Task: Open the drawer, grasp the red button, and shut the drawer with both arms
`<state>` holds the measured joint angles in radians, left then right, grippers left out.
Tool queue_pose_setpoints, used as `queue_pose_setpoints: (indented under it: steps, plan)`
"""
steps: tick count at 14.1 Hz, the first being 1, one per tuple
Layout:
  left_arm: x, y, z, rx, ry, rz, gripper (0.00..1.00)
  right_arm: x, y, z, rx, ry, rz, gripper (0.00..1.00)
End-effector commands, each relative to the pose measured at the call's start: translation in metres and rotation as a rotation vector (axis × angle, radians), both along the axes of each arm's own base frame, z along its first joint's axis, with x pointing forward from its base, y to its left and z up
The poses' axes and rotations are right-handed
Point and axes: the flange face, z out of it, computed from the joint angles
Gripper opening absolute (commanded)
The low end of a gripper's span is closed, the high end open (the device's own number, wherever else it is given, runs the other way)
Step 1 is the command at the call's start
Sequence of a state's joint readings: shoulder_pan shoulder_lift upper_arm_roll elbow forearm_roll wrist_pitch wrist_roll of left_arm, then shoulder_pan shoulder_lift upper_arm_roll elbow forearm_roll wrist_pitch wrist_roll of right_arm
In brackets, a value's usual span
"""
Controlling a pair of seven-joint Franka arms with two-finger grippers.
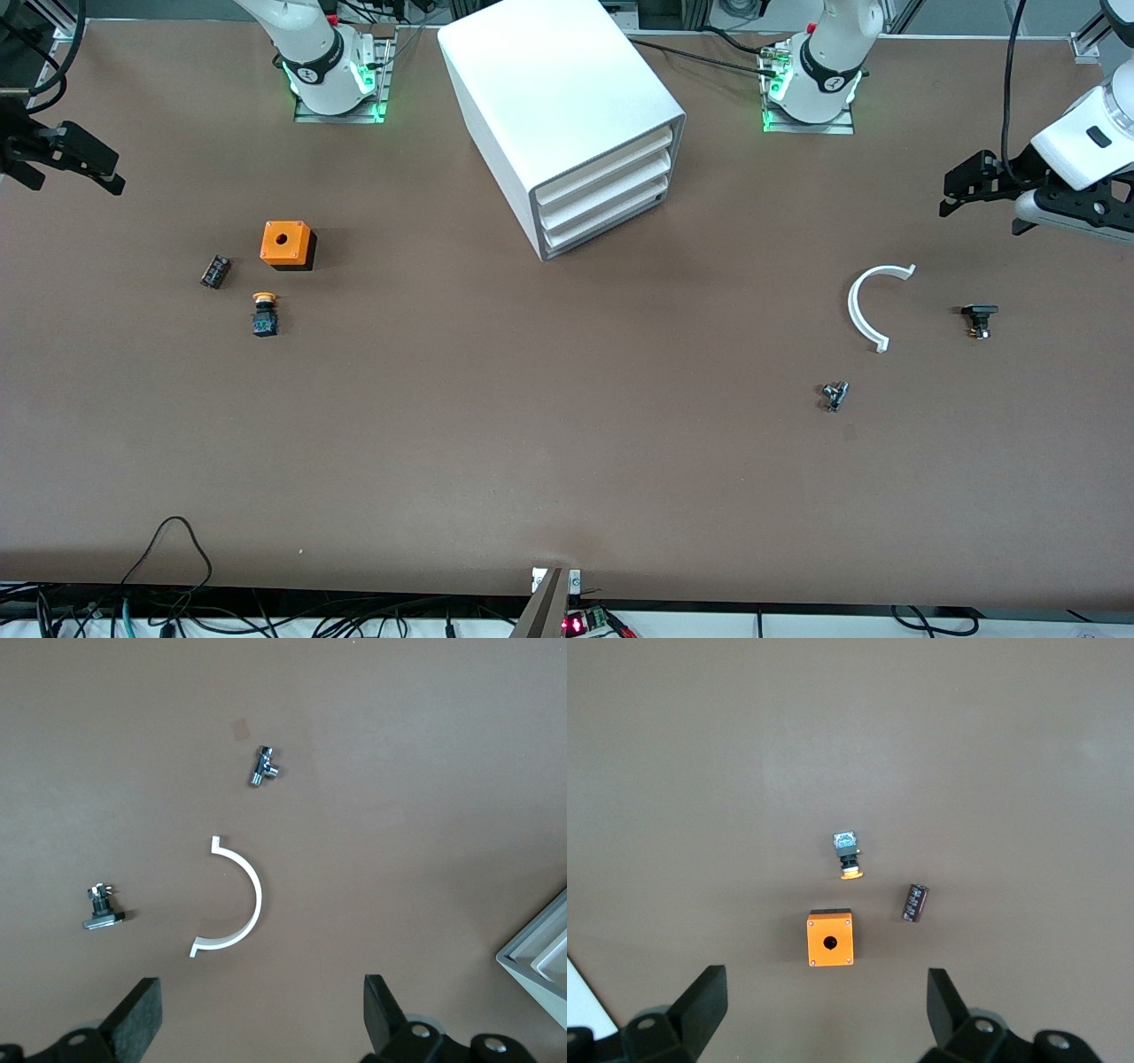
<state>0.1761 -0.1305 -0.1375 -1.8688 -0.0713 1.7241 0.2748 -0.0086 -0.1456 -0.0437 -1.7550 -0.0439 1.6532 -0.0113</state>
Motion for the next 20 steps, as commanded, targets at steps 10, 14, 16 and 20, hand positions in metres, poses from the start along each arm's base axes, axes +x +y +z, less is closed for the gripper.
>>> queue_pose_setpoints:
  steps: [10,14,16,20]
  plan:
    - [0.019,-0.015,0.012,0.038,0.024,-0.017,1.0,-0.003,0.001,0.002,0.004,-0.007,0.001,1.0]
    - [0.034,-0.016,0.007,0.014,0.106,-0.023,1.0,-0.002,0.001,0.002,0.004,-0.009,0.001,1.0]
    - [0.042,-0.031,-0.038,0.003,0.216,-0.052,1.0,-0.002,0.001,0.002,0.003,-0.009,0.003,1.0]
    - [0.029,-0.05,-0.114,-0.169,0.453,-0.084,1.0,-0.003,0.002,0.003,0.003,-0.01,0.004,1.0]
